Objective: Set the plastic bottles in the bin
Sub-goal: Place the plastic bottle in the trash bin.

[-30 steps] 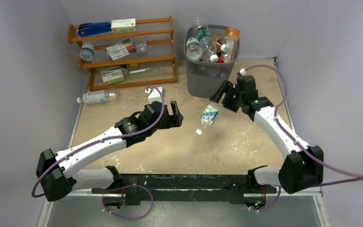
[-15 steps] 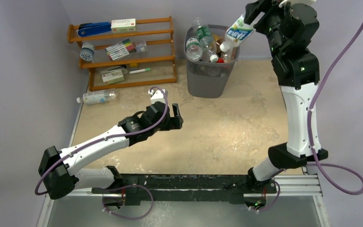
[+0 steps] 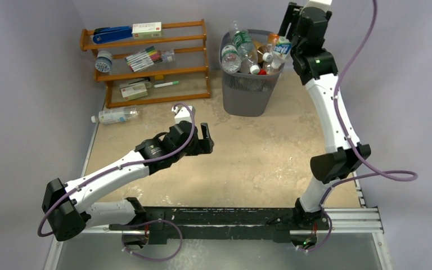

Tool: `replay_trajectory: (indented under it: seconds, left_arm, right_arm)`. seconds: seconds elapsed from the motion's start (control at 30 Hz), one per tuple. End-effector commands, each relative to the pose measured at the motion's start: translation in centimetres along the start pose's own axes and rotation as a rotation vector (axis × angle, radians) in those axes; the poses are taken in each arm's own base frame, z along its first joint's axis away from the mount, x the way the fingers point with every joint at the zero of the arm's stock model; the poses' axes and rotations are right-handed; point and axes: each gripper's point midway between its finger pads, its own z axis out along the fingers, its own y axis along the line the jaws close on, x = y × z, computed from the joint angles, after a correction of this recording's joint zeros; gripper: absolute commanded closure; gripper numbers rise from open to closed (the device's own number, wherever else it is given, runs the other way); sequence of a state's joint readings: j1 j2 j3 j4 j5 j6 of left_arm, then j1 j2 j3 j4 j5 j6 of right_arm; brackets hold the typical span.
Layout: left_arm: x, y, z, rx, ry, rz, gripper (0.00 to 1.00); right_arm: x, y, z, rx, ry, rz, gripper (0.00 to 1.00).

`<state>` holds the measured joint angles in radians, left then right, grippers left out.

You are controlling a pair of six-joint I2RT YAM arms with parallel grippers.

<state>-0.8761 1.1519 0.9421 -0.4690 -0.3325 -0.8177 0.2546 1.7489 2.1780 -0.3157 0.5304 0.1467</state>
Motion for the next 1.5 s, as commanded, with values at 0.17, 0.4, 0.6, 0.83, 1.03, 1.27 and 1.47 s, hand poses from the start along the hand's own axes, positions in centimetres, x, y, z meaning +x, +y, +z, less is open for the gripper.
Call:
replay_trajectory:
  seconds: [0.17, 0.4, 0.6, 0.83, 1.03, 1.27, 1.47]
  left_arm:
    - [-0.7, 0.4, -0.4, 0.001, -0.031, 0.005, 0.15]
    - [-0.6, 0.5, -0.4, 0.000, -0.030, 0.005, 0.15]
    - [-0.8, 0.3, -0.4, 0.003, -0.034, 0.000, 0.15]
    - [-0.8, 0.5, -0.5, -0.004, -0.036, -0.001, 0.15]
    - [-1.8, 1.0, -0.3, -0.055, -0.057, -0.004, 0.07]
    - [-4.6, 3.3, 1.1, -0.131, -0.073, -0.082, 0.01]
    - [-7.9, 6.7, 1.3, -0.276, -0.144, -0.148, 0.01]
  right_arm:
    - [6.1, 1.6, 1.0, -0.087, 0.078, -0.022, 0.64]
    - [4.3, 1.0, 0.0, -0.086, 0.050, -0.032, 0.63]
    - [5.6, 1.4, 0.1, -0.107, 0.083, -0.058, 0.62]
    - [10.9, 2.1, 1.2, -0.128, 0.188, -0.097, 0.60]
    - [10.5, 1.9, 0.4, -0.139, 0.180, -0.089, 0.55]
    - [6.6, 1.6, -1.7, -0.167, 0.170, -0.077, 0.15]
    - [2.9, -0.1, -4.5, -0.144, 0.142, -0.061, 0.00]
